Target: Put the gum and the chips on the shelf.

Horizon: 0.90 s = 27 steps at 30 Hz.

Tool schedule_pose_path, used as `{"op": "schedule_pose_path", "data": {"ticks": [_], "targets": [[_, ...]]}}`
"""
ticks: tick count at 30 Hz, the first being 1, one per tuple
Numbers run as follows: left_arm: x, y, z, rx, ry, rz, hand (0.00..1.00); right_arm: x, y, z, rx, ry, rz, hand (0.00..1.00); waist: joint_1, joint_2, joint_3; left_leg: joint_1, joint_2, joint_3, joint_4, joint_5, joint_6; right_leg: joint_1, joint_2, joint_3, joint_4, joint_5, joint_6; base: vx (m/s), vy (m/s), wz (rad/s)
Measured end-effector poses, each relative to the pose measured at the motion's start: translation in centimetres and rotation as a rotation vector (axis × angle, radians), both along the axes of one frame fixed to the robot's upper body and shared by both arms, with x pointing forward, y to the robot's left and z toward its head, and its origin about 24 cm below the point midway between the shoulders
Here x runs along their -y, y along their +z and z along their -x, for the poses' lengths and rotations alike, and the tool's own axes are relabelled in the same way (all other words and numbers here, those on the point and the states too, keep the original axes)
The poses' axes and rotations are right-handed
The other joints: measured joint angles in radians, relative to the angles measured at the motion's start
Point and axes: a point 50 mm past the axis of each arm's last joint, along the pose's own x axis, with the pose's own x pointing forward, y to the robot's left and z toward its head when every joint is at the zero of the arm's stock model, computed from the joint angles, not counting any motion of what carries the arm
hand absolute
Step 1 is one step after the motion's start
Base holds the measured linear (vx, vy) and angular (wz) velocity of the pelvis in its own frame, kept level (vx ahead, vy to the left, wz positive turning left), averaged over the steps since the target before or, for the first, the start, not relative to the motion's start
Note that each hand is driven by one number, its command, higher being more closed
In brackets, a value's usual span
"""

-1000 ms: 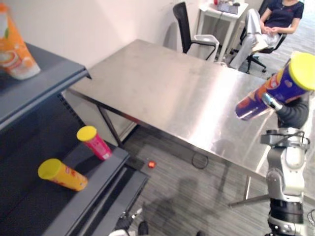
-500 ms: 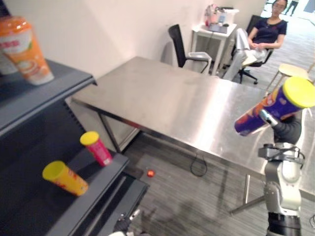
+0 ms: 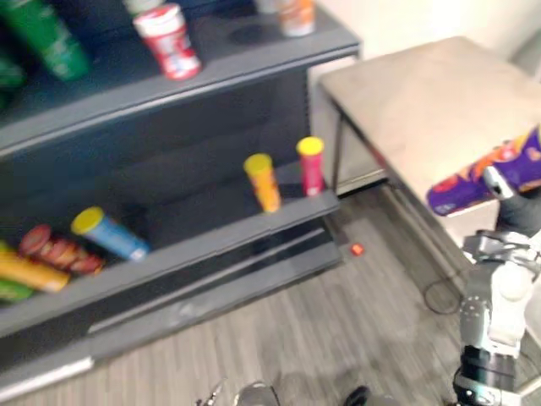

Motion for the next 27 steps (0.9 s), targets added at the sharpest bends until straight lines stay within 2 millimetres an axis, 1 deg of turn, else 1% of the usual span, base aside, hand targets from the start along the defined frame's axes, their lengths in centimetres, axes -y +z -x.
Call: {"op": "schedule_pose_path", "data": {"ticks": [1,2,3,4,5,6,8,9,10,12,13,14,16,18,20,21,24,25,27], "targets": [[0.0,0.0,0.2,-0.005,0.001,0.004,0.0,0.0,0.1,0.1,0.003,-0.004,0.009,1.0,0.001,0.0,-0.002,0.002,-0.01,-0.005,-0.034,0.003,-0.005,0.001,0.001,-0.018,-0.012,0.01,0.001,-0.09,0.167,0.94],[0.1,-0.1,0.5,-0.008,0.019,0.01,0.0,0.0,0.5,0.4,0.019,-0.008,0.021,1.0,-0.001,0.002,-0.003,0.009,-0.028,-0.005,-0.111,0.008,-0.013,0.002,0.001,-0.06,-0.022,0.026,0.002,-0.07,0.152,0.71],[0.1,-0.1,0.6,-0.007,0.023,0.01,0.0,0.0,0.5,0.4,0.021,-0.01,0.022,1.0,-0.004,0.002,-0.004,0.013,-0.033,-0.005,-0.141,0.015,-0.024,0.001,-0.001,-0.074,-0.021,0.029,0.003,-0.08,0.2,0.83],[0.0,-0.1,0.6,-0.009,0.013,0.007,0.0,0.2,0.5,0.6,0.019,-0.02,0.022,1.0,-0.009,0.001,-0.006,0.028,-0.048,-0.006,-0.212,0.03,-0.047,0.001,-0.006,-0.097,-0.016,0.032,0.006,-0.05,0.138,0.64],[0.1,-0.1,0.5,-0.016,-0.014,-0.002,0.0,0.4,0.4,0.7,0.018,-0.033,0.022,1.0,-0.012,0.001,-0.009,0.034,-0.059,-0.007,-0.258,0.042,-0.055,-0.004,-0.012,-0.116,-0.005,0.032,0.007,-0.07,0.186,0.73],[0.2,-0.1,0.1,-0.017,-0.049,-0.01,0.0,0.8,0.3,0.9,0.019,-0.059,0.01,1.0,-0.015,0.001,-0.009,0.038,-0.072,-0.011,-0.31,0.059,-0.053,-0.015,-0.027,-0.127,0.023,0.032,0.007,-0.05,0.141,0.59],[0.4,-0.1,-0.2,-0.026,-0.089,-0.018,0.0,1.2,-0.1,1.2,0.014,-0.092,-0.022,1.0,-0.027,-0.001,-0.007,0.037,-0.091,-0.036,-0.337,0.077,-0.042,-0.023,-0.063,-0.132,0.076,0.029,0.002,-0.03,0.121,0.51],[0.7,-0.2,-0.2,-0.036,-0.122,-0.02,0.0,1.5,-0.6,1.6,-0.003,-0.119,-0.04,1.0,-0.028,-0.002,-0.006,0.05,-0.107,-0.047,-0.35,0.084,-0.036,-0.021,-0.1,-0.131,0.129,0.026,-0.001,-0.01,0.129,0.4],[0.5,-0.1,-0.2,-0.042,-0.126,-0.028,0.0,1.7,-1.2,1.8,-0.028,-0.135,-0.044,1.0,-0.028,-0.008,-0.003,0.063,-0.122,-0.054,-0.35,0.088,-0.031,-0.016,-0.133,-0.121,0.174,0.026,-0.001,-0.01,0.127,0.29],[-0.1,0.0,-0.3,-0.047,-0.148,-0.051,0.0,1.7,-1.6,2.1,-0.051,-0.146,-0.039,1.0,-0.03,-0.023,0.005,0.068,-0.141,-0.057,-0.346,0.091,-0.026,-0.012,-0.158,-0.109,0.199,0.026,-0.001,-0.02,0.102,0.14],[-0.7,0.1,-0.2,-0.05,-0.149,-0.067,0.0,1.7,-1.9,2.1,-0.063,-0.154,-0.04,1.0,-0.029,-0.034,0.012,0.069,-0.147,-0.057,-0.347,0.091,-0.025,-0.014,-0.158,-0.094,0.19,0.026,-0.001,-0.04,0.075,0.05],[-1.0,0.2,-0.2,-0.053,-0.146,-0.076,0.0,1.7,-2.1,2.1,-0.068,-0.157,-0.046,1.0,-0.028,-0.039,0.015,0.069,-0.148,-0.056,-0.35,0.091,-0.025,-0.015,-0.156,-0.085,0.184,0.026,-0.001,-0.04,0.042,-0.02],[-1.8,0.3,0.2,-0.063,-0.117,-0.092,0.0,1.5,-2.8,2.3,-0.087,-0.159,-0.07,1.0,-0.023,-0.058,0.026,0.087,-0.159,-0.053,-0.386,0.105,-0.009,-0.017,-0.144,-0.048,0.152,0.026,0.0,-0.07,0.043,-0.06],[-1.8,0.2,0.5,-0.069,-0.093,-0.085,0.0,1.5,-3.0,2.4,-0.096,-0.158,-0.069,1.0,-0.022,-0.058,0.027,0.102,-0.17,-0.05,-0.422,0.114,-0.01,-0.019,-0.134,-0.01,0.126,0.027,0.002,-0.08,0.039,-0.08],[-1.9,0.2,0.7,-0.069,-0.068,-0.08,0.0,1.3,-3.2,2.4,-0.105,-0.151,-0.067,1.0,-0.021,-0.058,0.028,0.11,-0.17,-0.042,-0.439,0.115,-0.007,-0.019,-0.126,0.002,0.11,0.033,0.012,-0.08,0.025,-0.16],[-1.9,0.1,1.1,-0.07,-0.038,-0.073,0.0,1.0,-3.3,2.3,-0.115,-0.127,-0.058,1.0,-0.02,-0.058,0.028,0.114,-0.167,-0.026,-0.447,0.117,-0.008,-0.02,-0.115,0.019,0.092,0.041,0.024,-0.06,0.005,-0.2],[-1.9,0.2,0.8,-0.059,-0.039,-0.07,0.0,0.4,-3.6,2.1,-0.127,-0.093,-0.048,1.0,-0.023,-0.057,0.028,0.109,-0.158,-0.022,-0.446,0.119,-0.011,-0.02,-0.096,0.022,0.068,0.046,0.032,-0.01,-0.015,-0.12],[-1.9,0.2,0.7,-0.054,-0.042,-0.07,0.0,0.1,-3.7,1.9,-0.132,-0.08,-0.047,1.0,-0.023,-0.058,0.029,0.102,-0.153,-0.022,-0.434,0.12,-0.011,-0.021,-0.096,0.021,0.065,0.047,0.033,0.06,-0.024,0.05],[-2.0,0.5,-0.3,-0.013,-0.06,-0.081,0.0,-0.8,-4.0,1.2,-0.148,-0.037,-0.047,1.0,-0.02,-0.072,0.039,0.033,-0.13,-0.031,-0.305,0.082,-0.011,-0.023,-0.092,0.012,0.067,0.052,0.029,0.08,-0.002,0.15]]}}
